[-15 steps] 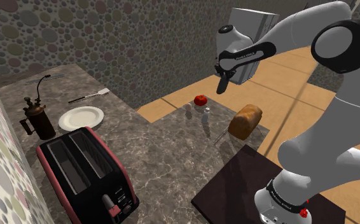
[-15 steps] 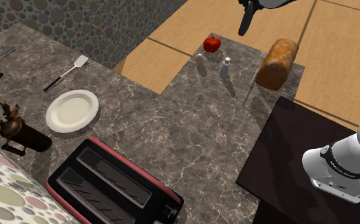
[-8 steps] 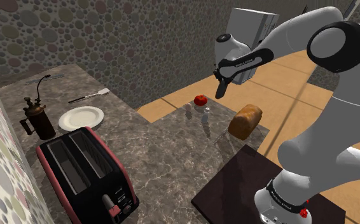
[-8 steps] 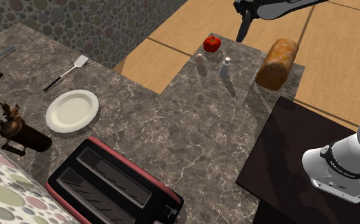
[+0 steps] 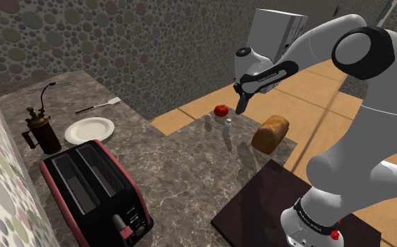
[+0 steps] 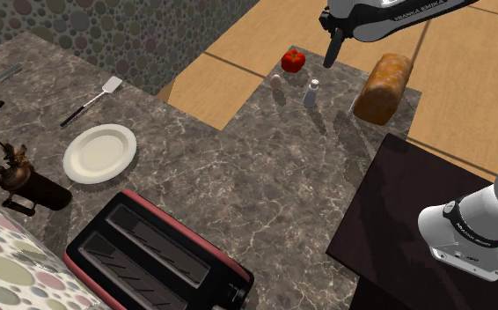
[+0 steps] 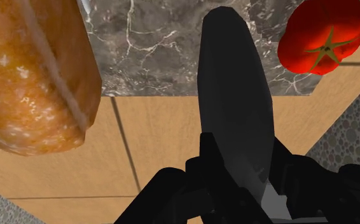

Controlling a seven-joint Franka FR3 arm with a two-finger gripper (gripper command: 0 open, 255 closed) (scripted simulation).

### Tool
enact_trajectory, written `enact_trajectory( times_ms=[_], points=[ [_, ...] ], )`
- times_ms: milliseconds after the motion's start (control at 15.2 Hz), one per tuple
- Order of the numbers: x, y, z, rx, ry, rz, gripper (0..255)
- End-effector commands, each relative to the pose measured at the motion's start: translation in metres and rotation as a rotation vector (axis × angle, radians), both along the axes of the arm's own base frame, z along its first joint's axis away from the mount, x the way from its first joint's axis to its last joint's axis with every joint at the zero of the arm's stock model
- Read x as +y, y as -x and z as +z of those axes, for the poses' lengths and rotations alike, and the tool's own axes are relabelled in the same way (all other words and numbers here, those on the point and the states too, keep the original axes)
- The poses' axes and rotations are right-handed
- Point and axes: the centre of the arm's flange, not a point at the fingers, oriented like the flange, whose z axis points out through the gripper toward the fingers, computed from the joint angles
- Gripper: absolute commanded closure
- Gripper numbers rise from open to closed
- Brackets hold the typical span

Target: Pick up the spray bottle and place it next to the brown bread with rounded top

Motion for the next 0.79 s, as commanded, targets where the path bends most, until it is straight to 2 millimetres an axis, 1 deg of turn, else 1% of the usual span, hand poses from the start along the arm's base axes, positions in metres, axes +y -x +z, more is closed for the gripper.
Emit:
enact_trajectory(
  times_ms=[0,726],
  points=[
    [0.000,0.000,-0.011,-0.001,0.000,0.000,255],
    [0.000,0.000,-0.069,-0.001,0.000,0.000,255]
  ],
)
